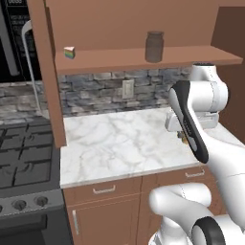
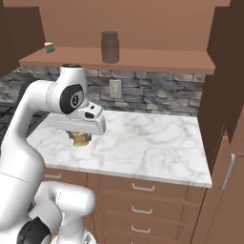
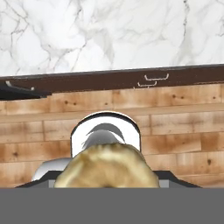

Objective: Pick the candle and jar from the dining table and place them in the open cabinet. Close the cabinet after placing the objects.

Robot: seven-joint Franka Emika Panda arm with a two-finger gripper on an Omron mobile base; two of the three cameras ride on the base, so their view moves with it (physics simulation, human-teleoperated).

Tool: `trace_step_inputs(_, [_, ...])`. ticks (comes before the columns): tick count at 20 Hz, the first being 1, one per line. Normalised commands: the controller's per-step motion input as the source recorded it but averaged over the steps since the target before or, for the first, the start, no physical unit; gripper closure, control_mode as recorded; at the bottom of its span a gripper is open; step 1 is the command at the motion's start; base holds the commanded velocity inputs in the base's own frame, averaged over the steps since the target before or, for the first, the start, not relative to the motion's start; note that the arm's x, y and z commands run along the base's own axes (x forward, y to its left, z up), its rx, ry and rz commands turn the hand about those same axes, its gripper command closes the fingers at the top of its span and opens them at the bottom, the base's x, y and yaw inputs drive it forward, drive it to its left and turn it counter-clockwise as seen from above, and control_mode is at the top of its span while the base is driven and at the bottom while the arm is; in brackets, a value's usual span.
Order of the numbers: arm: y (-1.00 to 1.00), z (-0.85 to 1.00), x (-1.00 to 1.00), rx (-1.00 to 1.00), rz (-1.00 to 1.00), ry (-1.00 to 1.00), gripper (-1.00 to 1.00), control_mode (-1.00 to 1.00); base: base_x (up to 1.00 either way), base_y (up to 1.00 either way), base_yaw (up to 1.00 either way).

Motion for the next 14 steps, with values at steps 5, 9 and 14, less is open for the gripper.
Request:
trace_step_inputs(5, [0.00,0.00,0.00,0.00,0.00,0.00,1.00,1.00,0.43,0.00,0.00])
trace_step_inputs(9, [0.00,0.00,0.00,0.00,0.00,0.00,1.00,1.00,0.08,0.00,0.02])
trace_step_inputs(14, [0.00,0.00,0.00,0.00,0.00,0.00,1.00,1.00,0.04,0.00,0.02])
